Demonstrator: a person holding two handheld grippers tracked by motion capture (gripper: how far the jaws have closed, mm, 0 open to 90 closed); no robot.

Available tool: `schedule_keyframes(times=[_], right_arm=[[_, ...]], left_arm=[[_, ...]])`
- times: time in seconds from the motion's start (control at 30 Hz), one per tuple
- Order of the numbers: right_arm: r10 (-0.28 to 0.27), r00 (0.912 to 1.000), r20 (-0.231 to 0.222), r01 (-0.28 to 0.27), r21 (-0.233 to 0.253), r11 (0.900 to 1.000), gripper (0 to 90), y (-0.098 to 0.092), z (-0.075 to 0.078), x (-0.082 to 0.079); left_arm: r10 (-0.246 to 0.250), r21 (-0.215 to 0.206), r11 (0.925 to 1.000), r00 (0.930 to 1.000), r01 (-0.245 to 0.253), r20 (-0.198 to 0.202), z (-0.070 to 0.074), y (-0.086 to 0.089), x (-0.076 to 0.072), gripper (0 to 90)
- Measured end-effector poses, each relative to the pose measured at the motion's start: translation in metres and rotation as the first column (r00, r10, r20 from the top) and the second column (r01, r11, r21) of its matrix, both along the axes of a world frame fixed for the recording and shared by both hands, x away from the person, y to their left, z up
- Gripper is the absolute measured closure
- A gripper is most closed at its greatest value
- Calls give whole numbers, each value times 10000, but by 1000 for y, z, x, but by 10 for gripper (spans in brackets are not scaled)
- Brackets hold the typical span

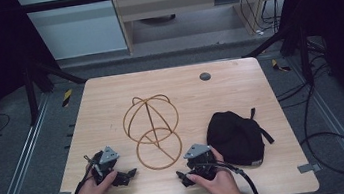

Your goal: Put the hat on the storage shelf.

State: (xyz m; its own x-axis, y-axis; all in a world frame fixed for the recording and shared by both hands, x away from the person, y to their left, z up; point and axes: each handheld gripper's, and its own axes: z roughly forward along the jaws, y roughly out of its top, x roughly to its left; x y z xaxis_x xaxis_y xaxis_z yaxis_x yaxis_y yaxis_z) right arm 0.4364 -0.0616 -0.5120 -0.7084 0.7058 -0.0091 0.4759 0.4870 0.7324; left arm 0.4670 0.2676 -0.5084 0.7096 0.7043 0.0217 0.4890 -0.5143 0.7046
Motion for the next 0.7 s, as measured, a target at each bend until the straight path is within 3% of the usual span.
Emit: schedule_keyframes(times=[0.33, 0.63, 0.67, 0.7], right_arm=[[-118, 9999, 23, 118, -305, 9995, 67, -2, 9, -5], [-685, 9958, 611, 734, -828, 9939, 82, -23, 37, -20], [-899, 9920, 882, 998, -1155, 9883, 85, -28, 43, -24], [-899, 9920, 882, 998, -1155, 9883, 85, -28, 43, -24]], left_arm=[[-5, -9, 10000, 10000, 5, 5, 0, 0, 0, 0], [6, -45, 10000, 10000, -6, 17, 0, 0, 0, 0], [8, -36, 10000, 10000, -8, 16, 0, 0, 0, 0], [4, -40, 10000, 10000, -4, 16, 0, 0, 0, 0]])
